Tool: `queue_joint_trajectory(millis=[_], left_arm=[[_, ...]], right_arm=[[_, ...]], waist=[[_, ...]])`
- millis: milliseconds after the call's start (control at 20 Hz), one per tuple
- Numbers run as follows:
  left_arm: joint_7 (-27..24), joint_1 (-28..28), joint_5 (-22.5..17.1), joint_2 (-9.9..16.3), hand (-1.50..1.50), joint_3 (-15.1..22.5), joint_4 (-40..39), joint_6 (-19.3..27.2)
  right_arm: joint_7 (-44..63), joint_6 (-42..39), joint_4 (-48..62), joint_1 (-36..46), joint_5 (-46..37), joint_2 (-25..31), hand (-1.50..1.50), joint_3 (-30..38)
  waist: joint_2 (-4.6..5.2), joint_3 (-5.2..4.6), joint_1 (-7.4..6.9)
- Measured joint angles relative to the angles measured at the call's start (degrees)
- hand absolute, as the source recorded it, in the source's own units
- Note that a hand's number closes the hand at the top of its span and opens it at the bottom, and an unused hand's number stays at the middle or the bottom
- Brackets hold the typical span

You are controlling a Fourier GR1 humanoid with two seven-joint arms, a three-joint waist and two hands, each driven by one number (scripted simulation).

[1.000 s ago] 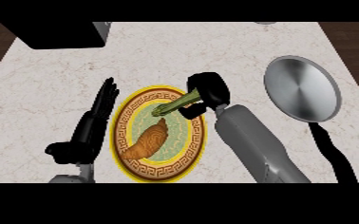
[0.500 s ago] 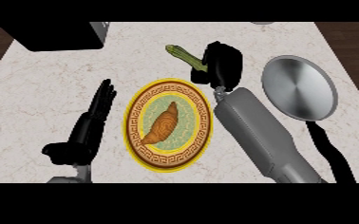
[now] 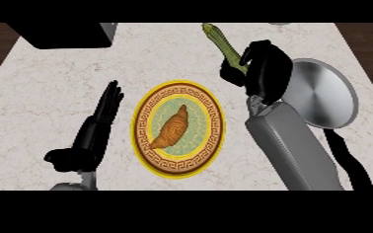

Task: Pick the squash from the plate and place it in the pan

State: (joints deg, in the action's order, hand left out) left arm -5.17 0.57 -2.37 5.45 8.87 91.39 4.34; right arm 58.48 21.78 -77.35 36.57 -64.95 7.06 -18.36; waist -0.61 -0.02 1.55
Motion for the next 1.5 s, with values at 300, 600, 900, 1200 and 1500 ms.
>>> queue_joint_trajectory(millis=[300,600,900,1200,1500], left_arm=[[-0.4,0.8,0.0,-0.7,0.00,0.3,-0.7,-0.7],[-0.4,1.8,0.3,-0.7,0.00,-0.1,-1.3,-1.2],[0.0,0.8,0.9,-1.1,0.00,0.6,0.0,-1.2],[0.1,2.0,1.4,-2.2,0.00,1.1,-1.1,-1.4],[-1.0,1.5,1.6,-2.3,0.00,1.5,-1.2,-1.8]], right_arm=[[-3.5,4.5,-3.9,-8.3,-0.2,4.8,1.50,6.6],[-8.4,10.2,0.4,-12.0,-2.6,10.7,1.50,12.9],[-18.7,20.7,10.7,-10.8,3.6,15.1,1.50,21.3],[-34.0,28.3,26.3,-6.0,14.7,18.8,1.50,27.8],[-37.9,15.0,37.2,-3.2,23.0,21.5,-1.50,30.1]], waist=[[0.45,0.02,-0.84],[0.63,0.04,-1.35],[0.80,0.08,-2.06],[0.97,0.11,-2.49],[1.30,0.15,-3.53]])
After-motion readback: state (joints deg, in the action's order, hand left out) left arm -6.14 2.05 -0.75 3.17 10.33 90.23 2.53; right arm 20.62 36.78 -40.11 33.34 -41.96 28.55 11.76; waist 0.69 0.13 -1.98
